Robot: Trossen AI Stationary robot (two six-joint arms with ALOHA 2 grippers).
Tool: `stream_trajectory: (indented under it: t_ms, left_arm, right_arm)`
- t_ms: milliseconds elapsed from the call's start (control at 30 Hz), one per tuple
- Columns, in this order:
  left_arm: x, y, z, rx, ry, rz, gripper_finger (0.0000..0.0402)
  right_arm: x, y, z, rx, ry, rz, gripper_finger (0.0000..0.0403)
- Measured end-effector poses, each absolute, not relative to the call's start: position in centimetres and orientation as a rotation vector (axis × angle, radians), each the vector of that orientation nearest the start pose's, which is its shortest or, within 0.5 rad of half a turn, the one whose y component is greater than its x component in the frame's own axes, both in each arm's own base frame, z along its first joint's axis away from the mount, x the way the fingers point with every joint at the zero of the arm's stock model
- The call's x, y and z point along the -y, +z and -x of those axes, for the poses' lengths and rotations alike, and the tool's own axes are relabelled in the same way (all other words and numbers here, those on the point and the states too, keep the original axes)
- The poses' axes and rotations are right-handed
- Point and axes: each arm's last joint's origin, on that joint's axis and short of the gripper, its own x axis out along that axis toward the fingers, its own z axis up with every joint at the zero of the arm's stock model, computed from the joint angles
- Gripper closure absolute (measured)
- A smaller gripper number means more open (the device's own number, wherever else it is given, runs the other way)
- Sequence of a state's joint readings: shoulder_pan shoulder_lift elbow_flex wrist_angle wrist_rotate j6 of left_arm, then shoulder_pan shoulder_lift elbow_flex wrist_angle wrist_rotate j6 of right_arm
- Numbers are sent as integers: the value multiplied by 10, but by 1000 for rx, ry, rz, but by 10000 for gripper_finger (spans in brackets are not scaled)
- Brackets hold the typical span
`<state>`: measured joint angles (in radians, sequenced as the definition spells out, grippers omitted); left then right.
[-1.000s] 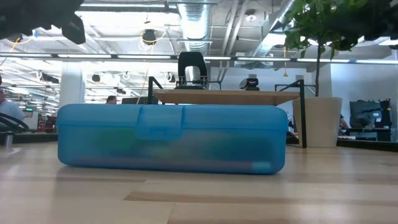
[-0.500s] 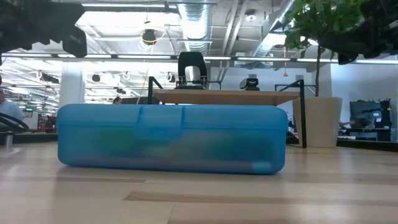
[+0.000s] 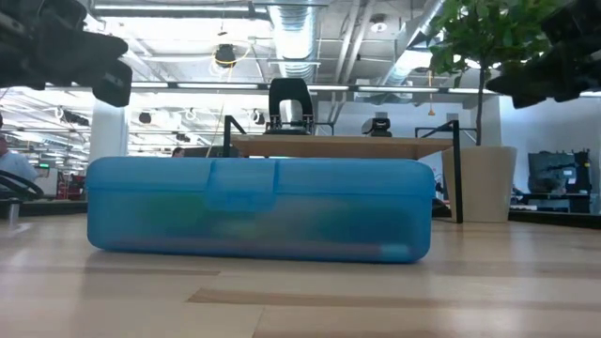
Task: Pack school essentials
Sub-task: Return to Home Position
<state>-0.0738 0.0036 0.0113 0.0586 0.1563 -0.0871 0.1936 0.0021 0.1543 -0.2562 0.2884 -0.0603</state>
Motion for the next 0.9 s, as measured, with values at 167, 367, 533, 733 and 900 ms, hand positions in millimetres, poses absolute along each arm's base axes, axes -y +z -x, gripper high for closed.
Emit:
stream_trajectory:
  t_ms: [167,367,533,733,900]
  left_arm:
    - [12,172,-96,56,-228,51,401]
    - [12,172,-96,60,-233,46,401]
    - [12,172,-96,61,-254,32,401]
    - [12,172,-96,61,-246,28,401]
    - [11,172,-96,56,-222,69,401]
  right_arm:
    - [-8,188,-84,-132,-93,85,391]
    - [-7,186,-83,-148,-135,68,390]
    - [-6,186,-83,-152,-164,10,383]
    - [-6,172,-85,-213,-169,-4,369]
    - [-3,171,-87,-164,-240,-94,370]
